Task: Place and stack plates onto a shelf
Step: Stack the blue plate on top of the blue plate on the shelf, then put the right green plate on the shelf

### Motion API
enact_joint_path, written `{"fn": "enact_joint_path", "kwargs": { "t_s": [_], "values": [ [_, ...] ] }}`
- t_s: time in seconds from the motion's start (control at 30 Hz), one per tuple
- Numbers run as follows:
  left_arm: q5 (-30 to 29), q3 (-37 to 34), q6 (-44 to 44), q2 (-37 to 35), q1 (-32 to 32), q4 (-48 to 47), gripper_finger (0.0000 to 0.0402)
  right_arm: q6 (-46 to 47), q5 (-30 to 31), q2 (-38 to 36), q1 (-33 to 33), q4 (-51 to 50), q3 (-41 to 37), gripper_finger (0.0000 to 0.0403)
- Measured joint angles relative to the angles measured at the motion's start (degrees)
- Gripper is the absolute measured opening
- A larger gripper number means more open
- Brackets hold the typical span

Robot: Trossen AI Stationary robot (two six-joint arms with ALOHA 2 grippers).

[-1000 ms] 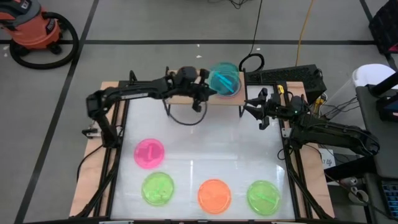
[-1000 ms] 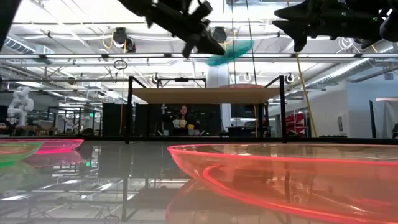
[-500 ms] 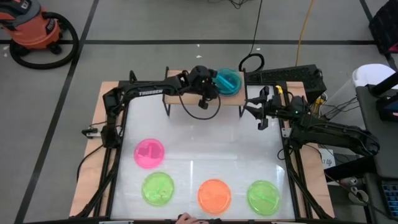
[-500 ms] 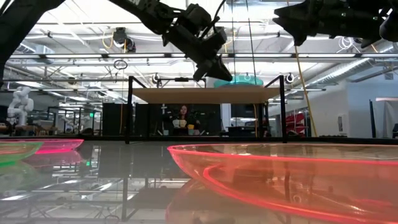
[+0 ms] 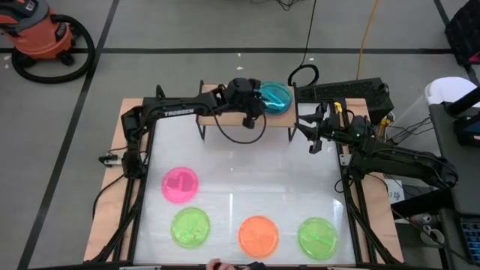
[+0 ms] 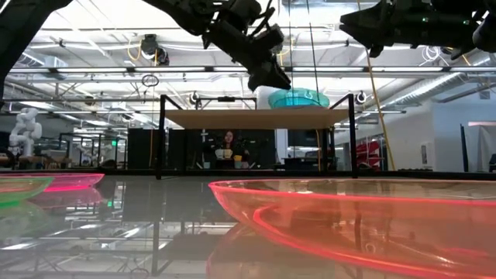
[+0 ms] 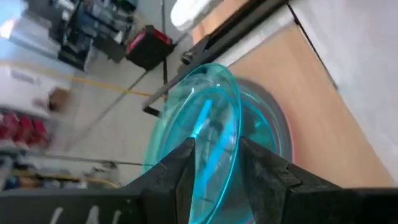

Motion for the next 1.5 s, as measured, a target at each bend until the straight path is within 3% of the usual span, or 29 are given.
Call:
{"fn": "enact_joint_path", "kwargs": {
  "t_s": [0.2, 0.43, 0.57, 0.73, 0.83, 1.0, 1.17, 1.37, 1.5],
  "values": [
    [-0.3, -0.1, -14.1, 0.1, -0.4, 3.4, 0.0129, -0.1, 1.2, 0.0, 0.0, -0.2, 0.0, 0.0130],
    [-0.3, -0.1, -14.2, 0.2, -2.6, -4.0, 0.0129, 0.1, 1.2, 0.0, 0.0, -1.4, 0.0, 0.0130],
    [-6.5, -0.1, -8.5, -0.4, -4.6, -9.0, 0.0129, 1.0, 1.2, 0.0, 0.0, -1.4, 0.0, 0.0130],
    [-15.0, -0.2, -1.0, -6.9, -7.1, -14.4, 0.0129, 3.2, 1.2, 0.0, 0.0, -1.4, 0.0, 0.0130],
    [-12.6, -0.2, 0.1, -13.1, -8.6, -18.1, 0.0129, 5.7, 1.0, 0.0, 0.0, -2.2, 0.0, 0.0130],
    [-9.4, -2.1, -10.0, -24.3, -9.9, -25.8, 0.0129, 6.5, -2.0, 0.0, 0.0, -3.1, 0.0, 0.0130],
    [-7.6, -14.5, -16.0, -36.2, -9.6, -22.9, 0.0129, 6.3, -2.1, 0.0, 0.0, -10.1, 1.9, 0.0130],
    [0.3, -38.2, -23.9, -50.9, -8.7, 1.0, 0.0129, 3.2, -2.0, 0.7, 0.0, -24.2, 7.9, 0.0130],
    [2.0, -51.9, -30.6, -57.2, -8.8, 17.6, 0.0129, 3.4, -3.6, 2.2, 0.0, -30.4, 10.6, 0.0130]
  ]
}}
